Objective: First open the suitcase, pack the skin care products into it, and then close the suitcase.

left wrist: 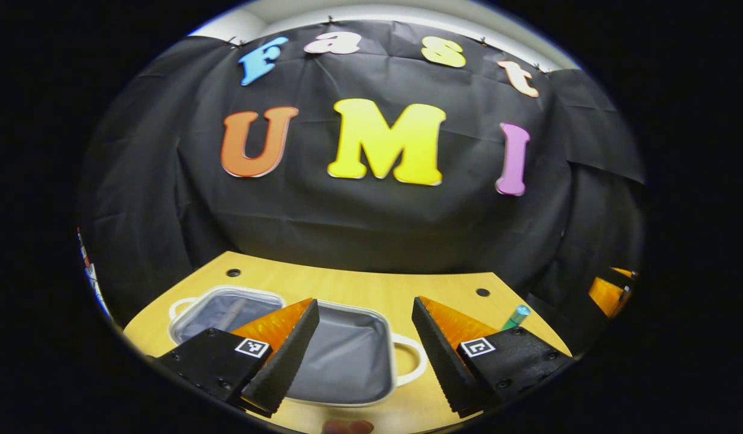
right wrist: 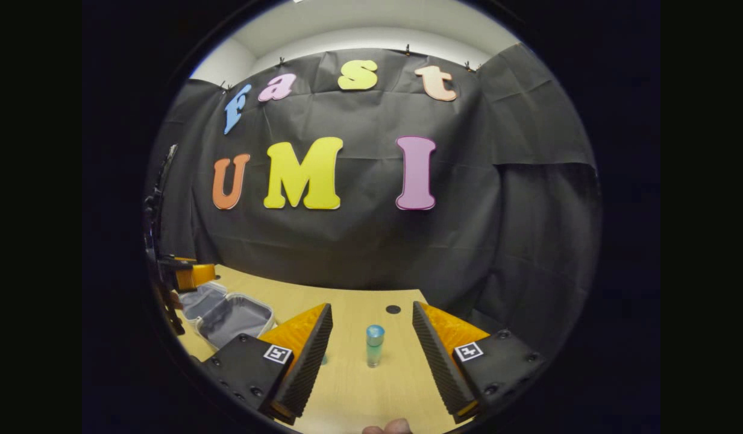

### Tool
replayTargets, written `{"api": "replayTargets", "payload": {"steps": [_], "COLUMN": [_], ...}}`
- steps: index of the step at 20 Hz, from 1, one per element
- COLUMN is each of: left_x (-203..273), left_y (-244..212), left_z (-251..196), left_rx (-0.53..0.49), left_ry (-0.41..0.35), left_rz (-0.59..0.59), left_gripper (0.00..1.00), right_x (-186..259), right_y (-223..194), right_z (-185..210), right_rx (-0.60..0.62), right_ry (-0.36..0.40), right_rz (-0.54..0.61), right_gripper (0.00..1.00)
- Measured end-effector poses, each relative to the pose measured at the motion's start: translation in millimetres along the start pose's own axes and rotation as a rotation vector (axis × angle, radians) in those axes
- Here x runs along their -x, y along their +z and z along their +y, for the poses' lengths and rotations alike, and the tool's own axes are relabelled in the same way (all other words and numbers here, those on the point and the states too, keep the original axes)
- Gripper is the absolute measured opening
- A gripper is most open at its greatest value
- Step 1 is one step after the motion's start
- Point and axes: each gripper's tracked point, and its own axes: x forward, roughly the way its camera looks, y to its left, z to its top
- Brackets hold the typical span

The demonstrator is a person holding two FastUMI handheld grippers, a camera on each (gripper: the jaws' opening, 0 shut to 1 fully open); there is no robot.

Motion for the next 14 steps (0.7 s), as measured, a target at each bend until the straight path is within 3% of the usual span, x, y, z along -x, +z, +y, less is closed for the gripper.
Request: {"api": "replayTargets", "payload": {"steps": [4, 7, 14], "left_x": [-21, -43, -111], "left_y": [-57, -97, -170], "left_z": [-83, -128, -148], "left_rx": [-0.058, -0.067, -0.073], "left_ry": [-0.151, -0.216, -0.184], "left_rz": [0.086, 0.144, 0.246], "left_gripper": [0.99, 0.99, 1.0], "right_x": [8, 23, 35], "right_y": [-13, -21, -47], "right_z": [-39, -72, -119], "right_rx": [0.026, 0.055, 0.056], "right_ry": [-0.053, -0.105, -0.166], "right_rz": [0.048, 0.082, 0.165], "right_gripper": [0.79, 0.79, 0.77]}}
